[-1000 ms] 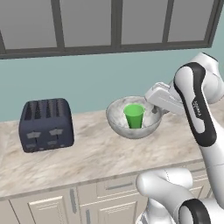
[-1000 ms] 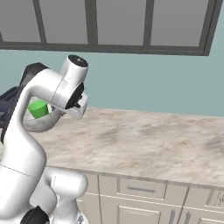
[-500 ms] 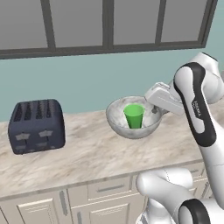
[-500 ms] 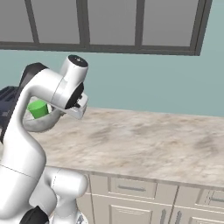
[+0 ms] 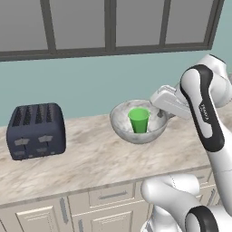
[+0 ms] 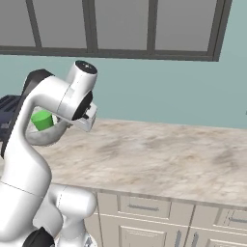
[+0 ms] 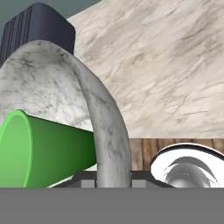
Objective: Place the cup inside the bowl on the dining table and move the bowl to any counter.
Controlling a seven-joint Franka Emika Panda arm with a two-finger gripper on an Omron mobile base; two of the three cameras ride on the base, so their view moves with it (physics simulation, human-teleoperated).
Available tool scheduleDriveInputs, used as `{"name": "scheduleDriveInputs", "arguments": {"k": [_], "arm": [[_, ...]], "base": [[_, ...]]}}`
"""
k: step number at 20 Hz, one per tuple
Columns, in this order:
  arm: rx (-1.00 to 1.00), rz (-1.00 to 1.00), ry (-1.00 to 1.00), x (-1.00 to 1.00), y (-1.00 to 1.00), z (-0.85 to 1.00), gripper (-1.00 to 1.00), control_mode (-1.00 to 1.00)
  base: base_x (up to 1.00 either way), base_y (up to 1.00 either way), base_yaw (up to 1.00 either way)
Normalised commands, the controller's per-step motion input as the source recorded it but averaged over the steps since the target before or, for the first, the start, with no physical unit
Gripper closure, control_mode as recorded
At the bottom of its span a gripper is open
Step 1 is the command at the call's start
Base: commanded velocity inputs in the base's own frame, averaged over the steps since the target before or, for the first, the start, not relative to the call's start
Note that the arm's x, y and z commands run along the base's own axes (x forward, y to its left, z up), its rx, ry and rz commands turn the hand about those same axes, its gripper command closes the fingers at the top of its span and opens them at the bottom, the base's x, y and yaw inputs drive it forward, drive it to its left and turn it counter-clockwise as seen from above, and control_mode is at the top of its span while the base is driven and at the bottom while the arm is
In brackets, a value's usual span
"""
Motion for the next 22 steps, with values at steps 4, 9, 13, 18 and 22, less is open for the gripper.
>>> {"name": "scheduleDriveInputs", "arguments": {"k": [4, 9, 13, 18, 22], "arm": [[0.0, 0.0, 0.0, 0.0, 0.0, 0.0, 1.0, 1.0], [0.0, 0.0, 0.0, 0.0, 0.0, 0.0, 1.0, 1.0], [0.0, 0.0, 0.0, 0.0, 0.0, 0.0, 1.0, 1.0], [0.0, 0.0, 0.0, 0.0, 0.0, 0.0, 1.0, -1.0], [0.0, 0.0, 0.0, 0.0, 0.0, -0.01, 1.0, -1.0]], "base": [[0.0, 0.0, 0.0], [0.0, 0.0, 0.0], [0.0, 0.0, 0.0], [0.0, 0.0, 0.0], [0.0, 0.0, 0.0]]}}
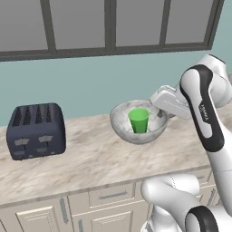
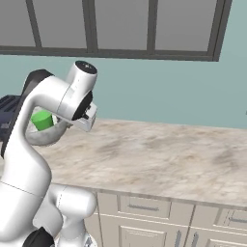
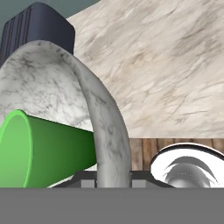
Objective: Place the cup inside the bowl on the dining table and move the bowl to any counter.
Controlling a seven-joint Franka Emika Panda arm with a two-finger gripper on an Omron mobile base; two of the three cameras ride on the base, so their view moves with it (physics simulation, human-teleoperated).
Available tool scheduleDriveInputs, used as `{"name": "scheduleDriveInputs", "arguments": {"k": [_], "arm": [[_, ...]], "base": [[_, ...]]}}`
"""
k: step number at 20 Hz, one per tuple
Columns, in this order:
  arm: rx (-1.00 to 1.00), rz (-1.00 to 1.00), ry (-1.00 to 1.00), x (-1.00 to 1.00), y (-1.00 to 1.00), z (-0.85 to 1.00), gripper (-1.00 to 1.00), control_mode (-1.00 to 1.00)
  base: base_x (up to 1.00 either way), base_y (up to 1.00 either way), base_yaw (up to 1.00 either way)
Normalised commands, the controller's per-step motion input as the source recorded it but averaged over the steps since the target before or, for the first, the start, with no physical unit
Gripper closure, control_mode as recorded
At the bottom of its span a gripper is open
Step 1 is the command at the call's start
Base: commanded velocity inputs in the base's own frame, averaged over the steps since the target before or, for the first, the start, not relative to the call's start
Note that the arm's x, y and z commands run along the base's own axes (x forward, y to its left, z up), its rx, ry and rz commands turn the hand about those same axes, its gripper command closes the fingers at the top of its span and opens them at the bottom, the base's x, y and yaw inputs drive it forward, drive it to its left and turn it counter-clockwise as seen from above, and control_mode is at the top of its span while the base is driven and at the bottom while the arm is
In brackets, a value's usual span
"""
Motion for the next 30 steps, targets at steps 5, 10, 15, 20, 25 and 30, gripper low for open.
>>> {"name": "scheduleDriveInputs", "arguments": {"k": [5, 10, 15, 20, 25, 30], "arm": [[0.06, 0.0, 0.0, 0.0, 0.0, -0.36, 1.0, -1.0], [0.1, 0.0, 0.0, 0.0, 0.0, -0.42, 1.0, -1.0], [0.05, 0.0, 0.0, 0.0, 0.0, -0.26, 1.0, -1.0], [0.0, 0.0, 0.0, 0.04, 0.0, -0.16, 1.0, -1.0], [-0.01, 0.0, 0.1, 0.34, -0.16, -0.04, 1.0, -1.0], [0.0, 0.0, 0.13, 0.41, -0.25, -0.1, 1.0, -1.0]], "base": [[0.0, 0.0, 0.0], [0.0, 0.0, 0.0], [0.0, 0.0, 0.0], [0.0, 0.0, 0.0], [0.0, 0.0, 0.0], [0.0, 0.0, 0.0]]}}
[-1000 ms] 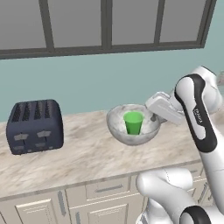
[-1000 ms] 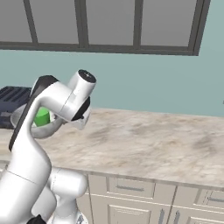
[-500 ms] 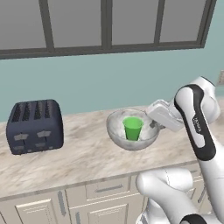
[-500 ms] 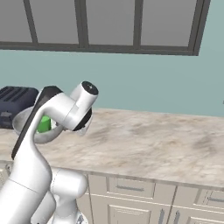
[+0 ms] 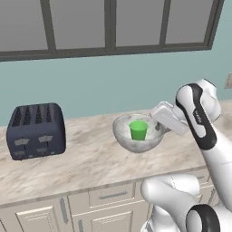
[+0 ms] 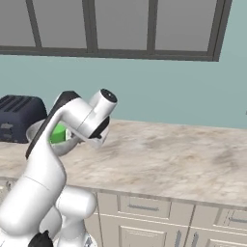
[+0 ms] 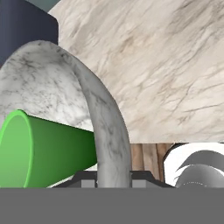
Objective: Place the cup inside the bowl on the dining table and move the bowl to any counter.
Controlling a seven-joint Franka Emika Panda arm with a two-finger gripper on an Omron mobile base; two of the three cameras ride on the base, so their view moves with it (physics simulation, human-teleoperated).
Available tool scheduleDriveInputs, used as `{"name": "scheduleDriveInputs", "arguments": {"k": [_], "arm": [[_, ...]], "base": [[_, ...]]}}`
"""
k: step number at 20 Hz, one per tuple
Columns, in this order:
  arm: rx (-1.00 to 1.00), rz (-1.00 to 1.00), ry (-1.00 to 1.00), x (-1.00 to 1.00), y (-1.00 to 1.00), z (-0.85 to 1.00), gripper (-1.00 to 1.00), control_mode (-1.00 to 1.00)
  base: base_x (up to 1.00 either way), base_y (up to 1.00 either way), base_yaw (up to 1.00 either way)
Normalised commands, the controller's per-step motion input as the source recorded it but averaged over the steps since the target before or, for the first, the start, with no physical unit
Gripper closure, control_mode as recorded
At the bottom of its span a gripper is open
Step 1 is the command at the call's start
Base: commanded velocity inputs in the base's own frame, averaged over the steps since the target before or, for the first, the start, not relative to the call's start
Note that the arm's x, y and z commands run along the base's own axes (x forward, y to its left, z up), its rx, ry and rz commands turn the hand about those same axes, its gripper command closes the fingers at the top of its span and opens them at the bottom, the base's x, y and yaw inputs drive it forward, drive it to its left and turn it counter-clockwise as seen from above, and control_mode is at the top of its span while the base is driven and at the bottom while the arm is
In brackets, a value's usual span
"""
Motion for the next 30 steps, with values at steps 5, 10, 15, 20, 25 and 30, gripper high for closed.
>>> {"name": "scheduleDriveInputs", "arguments": {"k": [5, 10, 15, 20, 25, 30], "arm": [[0.0, 0.0, 0.08, 0.29, -0.26, -0.12, 1.0, -1.0], [0.0, 0.0, 0.0, 0.22, -0.24, -0.25, 1.0, -1.0], [0.0, 0.0, 0.0, 0.11, -0.19, -0.28, 1.0, -1.0], [0.0, 0.0, -0.03, 0.0, -0.14, -0.1, 1.0, -1.0], [0.0, 0.0, -0.08, 0.0, -0.07, -0.07, 1.0, -1.0], [0.0, 0.0, -0.05, 0.0, -0.04, -0.08, 1.0, -1.0]], "base": [[0.0, 0.0, 0.0], [0.0, 0.0, 0.0], [0.0, 0.0, 0.0], [0.0, 0.0, 0.0], [0.0, 0.0, 0.0], [0.0, 0.0, 0.0]]}}
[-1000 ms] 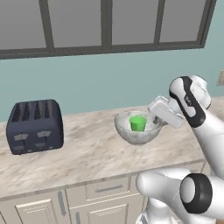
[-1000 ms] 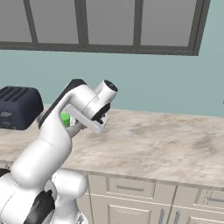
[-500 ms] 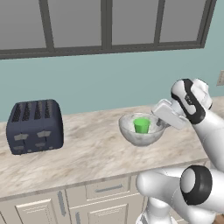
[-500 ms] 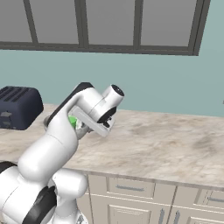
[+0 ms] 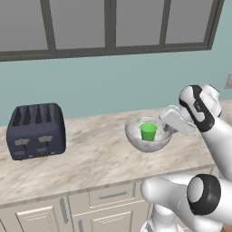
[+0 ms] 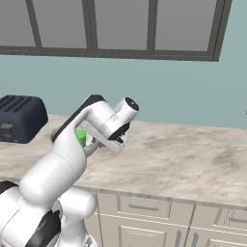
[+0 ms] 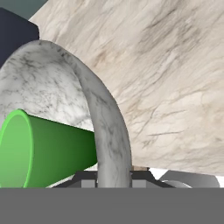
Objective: Place the cup inside the bowl on the dining table and move the bowl to any counter.
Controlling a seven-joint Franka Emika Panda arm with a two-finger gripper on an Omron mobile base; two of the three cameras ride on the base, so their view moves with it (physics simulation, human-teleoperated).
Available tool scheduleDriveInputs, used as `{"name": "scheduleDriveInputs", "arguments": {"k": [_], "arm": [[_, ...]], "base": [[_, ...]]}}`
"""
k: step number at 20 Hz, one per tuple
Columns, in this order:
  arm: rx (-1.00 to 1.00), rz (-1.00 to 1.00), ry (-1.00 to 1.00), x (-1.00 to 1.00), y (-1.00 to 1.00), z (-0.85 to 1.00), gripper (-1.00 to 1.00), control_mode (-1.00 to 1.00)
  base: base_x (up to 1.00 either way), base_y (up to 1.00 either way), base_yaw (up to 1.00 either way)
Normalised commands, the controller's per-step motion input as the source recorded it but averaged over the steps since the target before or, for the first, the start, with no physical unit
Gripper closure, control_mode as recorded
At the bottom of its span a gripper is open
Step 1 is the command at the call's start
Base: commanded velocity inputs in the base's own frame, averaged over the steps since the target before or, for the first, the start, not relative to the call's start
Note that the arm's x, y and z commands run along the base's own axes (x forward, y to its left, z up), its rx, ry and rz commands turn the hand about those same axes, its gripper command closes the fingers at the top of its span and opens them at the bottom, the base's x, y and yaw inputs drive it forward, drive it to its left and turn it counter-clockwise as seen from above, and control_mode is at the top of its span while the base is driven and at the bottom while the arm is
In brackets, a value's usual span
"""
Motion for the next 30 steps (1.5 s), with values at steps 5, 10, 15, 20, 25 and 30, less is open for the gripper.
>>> {"name": "scheduleDriveInputs", "arguments": {"k": [5, 10, 15, 20, 25, 30], "arm": [[-0.01, 0.0, 0.0, 0.01, -0.08, -0.02, 1.0, -1.0], [-0.02, 0.0, 0.0, 0.12, -0.04, -0.05, 1.0, -1.0], [-0.01, 0.0, 0.0, 0.22, -0.03, -0.17, 1.0, -1.0], [0.0, 0.0, 0.0, 0.26, 0.0, -0.27, 1.0, -1.0], [0.0, 0.0, 0.0, 0.21, -0.01, -0.26, 1.0, -1.0], [0.0, 0.0, 0.0, 0.16, -0.04, -0.21, 1.0, -1.0]], "base": [[0.0, 0.0, 0.0], [0.0, 0.0, 0.0], [0.0, 0.0, 0.0], [0.0, 0.0, 0.0], [0.0, 0.0, 0.0], [0.0, 0.0, 0.0]]}}
